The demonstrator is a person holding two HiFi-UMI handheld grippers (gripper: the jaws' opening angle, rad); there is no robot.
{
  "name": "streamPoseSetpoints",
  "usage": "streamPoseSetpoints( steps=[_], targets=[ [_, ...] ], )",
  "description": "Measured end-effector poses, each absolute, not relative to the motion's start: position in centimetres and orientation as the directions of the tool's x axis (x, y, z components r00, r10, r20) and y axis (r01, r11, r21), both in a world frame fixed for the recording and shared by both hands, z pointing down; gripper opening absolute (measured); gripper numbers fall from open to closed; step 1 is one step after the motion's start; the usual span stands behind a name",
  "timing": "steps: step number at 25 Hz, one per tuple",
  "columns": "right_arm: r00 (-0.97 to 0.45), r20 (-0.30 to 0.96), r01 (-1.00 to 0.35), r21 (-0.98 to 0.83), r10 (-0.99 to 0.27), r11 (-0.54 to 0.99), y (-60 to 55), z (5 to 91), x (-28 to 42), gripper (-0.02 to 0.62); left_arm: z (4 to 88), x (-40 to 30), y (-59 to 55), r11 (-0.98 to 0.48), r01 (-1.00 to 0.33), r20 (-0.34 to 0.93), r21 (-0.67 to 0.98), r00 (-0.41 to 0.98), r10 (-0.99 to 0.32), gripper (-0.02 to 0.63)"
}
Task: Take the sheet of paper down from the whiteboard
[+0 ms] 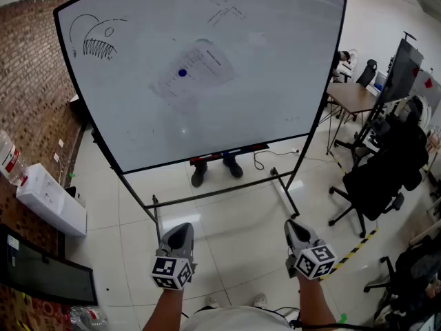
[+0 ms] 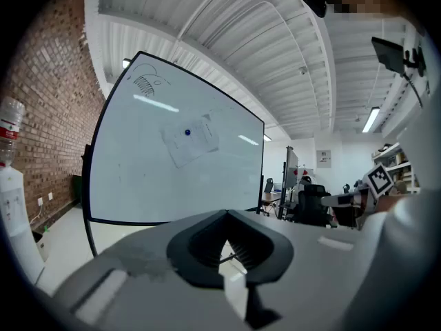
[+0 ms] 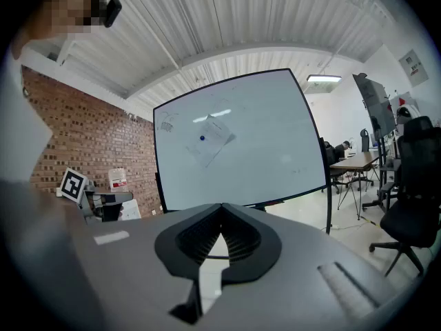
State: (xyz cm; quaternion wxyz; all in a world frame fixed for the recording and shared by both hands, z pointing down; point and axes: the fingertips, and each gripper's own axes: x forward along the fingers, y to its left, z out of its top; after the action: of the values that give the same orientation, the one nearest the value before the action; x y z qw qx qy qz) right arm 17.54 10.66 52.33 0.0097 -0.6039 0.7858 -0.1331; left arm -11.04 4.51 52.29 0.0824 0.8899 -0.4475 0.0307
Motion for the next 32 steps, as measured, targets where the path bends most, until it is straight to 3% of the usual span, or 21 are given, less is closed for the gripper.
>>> streamPoseSetpoints(
  steps=[8, 15, 22, 32],
  targets=[
    [-0.279, 0.145, -0.95, -0.183, -0.949, 0.251, 8.3, 52.5, 10.3, 0.008, 54.0, -19.6, 2.6, -0.548, -0.826, 0.145, 0.131, 0.563, -0.813, 0.002],
    [-0.312, 0.145, -0.944, -0.155, -0.939, 0.29, 5.1, 51.9, 8.2, 0.007, 55.3, -21.6, 1.1, -0.525, -0.836, 0.152, 0.16, 0.546, -0.824, 0.002],
    [-0.353, 0.128, -0.928, -0.173, -0.927, 0.329, -1.3, 52.4, 9.8, 0.008, 55.0, -19.9, -3.9, -0.501, -0.855, 0.154, 0.135, 0.518, -0.841, 0.002],
    [-0.401, 0.065, -0.909, -0.156, -0.914, 0.388, -16.5, 49.6, 19.0, 0.008, 51.5, -10.1, -18.1, -0.474, -0.877, 0.115, 0.08, 0.48, -0.869, 0.002]
  ],
)
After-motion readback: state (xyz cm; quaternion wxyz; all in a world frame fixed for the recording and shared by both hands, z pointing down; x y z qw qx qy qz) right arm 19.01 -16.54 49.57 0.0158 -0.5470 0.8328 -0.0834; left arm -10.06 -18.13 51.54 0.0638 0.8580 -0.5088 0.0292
